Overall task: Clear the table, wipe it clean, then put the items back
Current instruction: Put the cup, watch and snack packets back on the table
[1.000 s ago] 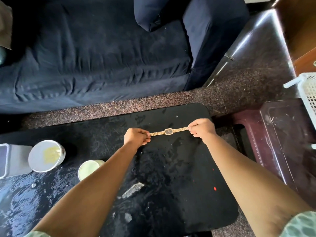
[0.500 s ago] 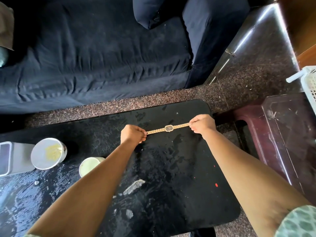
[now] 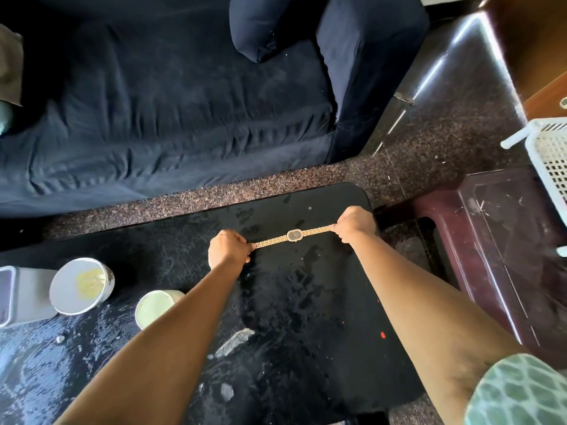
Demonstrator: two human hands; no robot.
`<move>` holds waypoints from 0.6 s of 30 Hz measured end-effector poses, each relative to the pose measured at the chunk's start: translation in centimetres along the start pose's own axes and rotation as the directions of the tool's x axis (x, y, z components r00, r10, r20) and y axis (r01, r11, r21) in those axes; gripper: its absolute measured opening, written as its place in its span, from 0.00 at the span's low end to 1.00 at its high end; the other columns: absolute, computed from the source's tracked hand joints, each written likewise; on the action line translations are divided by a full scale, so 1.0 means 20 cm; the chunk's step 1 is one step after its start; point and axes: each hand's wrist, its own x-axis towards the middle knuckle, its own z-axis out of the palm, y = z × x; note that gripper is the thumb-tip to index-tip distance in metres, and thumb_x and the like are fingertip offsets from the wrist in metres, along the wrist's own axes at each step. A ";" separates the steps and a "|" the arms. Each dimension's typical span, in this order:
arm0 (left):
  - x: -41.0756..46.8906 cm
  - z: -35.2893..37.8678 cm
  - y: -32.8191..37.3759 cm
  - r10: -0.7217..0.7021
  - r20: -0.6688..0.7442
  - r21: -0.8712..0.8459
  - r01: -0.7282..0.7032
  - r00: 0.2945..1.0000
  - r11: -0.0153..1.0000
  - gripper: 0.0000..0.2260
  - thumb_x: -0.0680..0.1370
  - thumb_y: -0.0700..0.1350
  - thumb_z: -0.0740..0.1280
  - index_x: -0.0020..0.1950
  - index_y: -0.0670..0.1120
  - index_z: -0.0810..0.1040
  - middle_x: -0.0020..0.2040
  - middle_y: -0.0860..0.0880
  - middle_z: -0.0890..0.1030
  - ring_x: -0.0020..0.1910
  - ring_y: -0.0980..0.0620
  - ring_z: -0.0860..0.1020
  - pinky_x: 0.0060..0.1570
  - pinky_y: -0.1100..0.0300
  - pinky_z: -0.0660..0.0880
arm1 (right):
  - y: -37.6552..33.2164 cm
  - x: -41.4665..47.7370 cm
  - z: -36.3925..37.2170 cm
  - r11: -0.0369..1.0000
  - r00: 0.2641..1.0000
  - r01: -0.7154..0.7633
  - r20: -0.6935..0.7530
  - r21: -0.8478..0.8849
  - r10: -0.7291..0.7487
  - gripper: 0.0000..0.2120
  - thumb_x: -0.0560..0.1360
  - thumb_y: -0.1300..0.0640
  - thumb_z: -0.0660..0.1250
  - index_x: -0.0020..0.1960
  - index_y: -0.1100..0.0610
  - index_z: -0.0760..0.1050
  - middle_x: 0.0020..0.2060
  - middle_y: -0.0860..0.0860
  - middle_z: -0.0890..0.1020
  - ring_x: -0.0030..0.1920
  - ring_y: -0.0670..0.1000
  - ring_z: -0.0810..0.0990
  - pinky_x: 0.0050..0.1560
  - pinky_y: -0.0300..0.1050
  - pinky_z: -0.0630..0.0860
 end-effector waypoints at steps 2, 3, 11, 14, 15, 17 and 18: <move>-0.01 0.00 0.00 -0.028 -0.003 -0.043 0.028 1.000 0.999 0.08 0.69 0.43 0.77 0.39 0.45 0.78 0.30 0.48 0.82 0.26 0.53 0.79 0.40 0.57 0.81 | 0.02 0.00 -0.01 1.000 1.000 -0.001 0.002 -0.005 0.001 0.16 0.64 0.54 0.79 0.46 0.61 0.80 0.43 0.58 0.84 0.45 0.59 0.83 0.47 0.53 0.81; -0.03 -0.01 0.00 -0.042 -0.012 -0.063 0.041 0.999 0.997 0.09 0.69 0.43 0.77 0.38 0.44 0.77 0.30 0.48 0.82 0.26 0.53 0.79 0.40 0.56 0.81 | 0.03 0.00 -0.02 1.000 1.000 0.009 0.001 0.003 -0.009 0.16 0.64 0.54 0.79 0.47 0.61 0.80 0.43 0.58 0.84 0.46 0.59 0.83 0.47 0.53 0.81; -0.27 0.00 -0.01 -0.076 -0.234 -0.175 0.035 0.969 0.984 0.10 0.74 0.35 0.63 0.35 0.46 0.78 0.32 0.46 0.82 0.32 0.46 0.83 0.44 0.47 0.81 | 0.16 -0.07 -0.33 0.979 0.979 0.201 0.011 -0.021 -0.201 0.10 0.70 0.56 0.74 0.49 0.59 0.79 0.46 0.59 0.84 0.48 0.59 0.83 0.51 0.49 0.79; -0.53 0.11 0.13 0.004 -0.245 -0.260 -0.069 0.970 0.963 0.08 0.74 0.37 0.63 0.42 0.47 0.79 0.37 0.46 0.82 0.32 0.47 0.82 0.42 0.49 0.81 | 0.27 -0.16 -0.52 0.944 0.945 0.327 -0.015 0.035 -0.327 0.04 0.70 0.57 0.73 0.44 0.54 0.79 0.45 0.55 0.84 0.48 0.57 0.82 0.49 0.47 0.77; -0.68 0.21 0.21 0.048 -0.217 -0.292 -0.112 0.975 0.950 0.07 0.75 0.38 0.63 0.43 0.46 0.79 0.38 0.46 0.82 0.31 0.49 0.82 0.40 0.50 0.81 | 0.36 -0.20 -0.65 0.926 0.927 0.374 -0.037 0.051 -0.372 0.04 0.70 0.57 0.73 0.44 0.53 0.79 0.44 0.53 0.84 0.48 0.56 0.81 0.48 0.47 0.77; -0.93 0.40 0.34 0.137 -0.154 -0.354 -0.184 0.978 0.917 0.05 0.76 0.40 0.65 0.44 0.48 0.79 0.40 0.47 0.83 0.33 0.51 0.82 0.38 0.52 0.80 | 0.53 -0.28 -0.85 0.896 0.898 0.440 -0.057 0.055 -0.437 0.04 0.70 0.57 0.72 0.44 0.52 0.79 0.42 0.50 0.84 0.46 0.53 0.82 0.47 0.47 0.77; -1.06 0.52 0.41 0.175 -0.113 -0.380 -0.205 0.978 0.902 0.05 0.76 0.40 0.65 0.43 0.49 0.79 0.41 0.48 0.83 0.34 0.51 0.82 0.38 0.53 0.80 | 0.66 -0.31 -0.98 0.887 0.887 0.460 -0.071 0.040 -0.456 0.04 0.70 0.57 0.72 0.44 0.52 0.79 0.41 0.50 0.84 0.45 0.52 0.81 0.46 0.47 0.77</move>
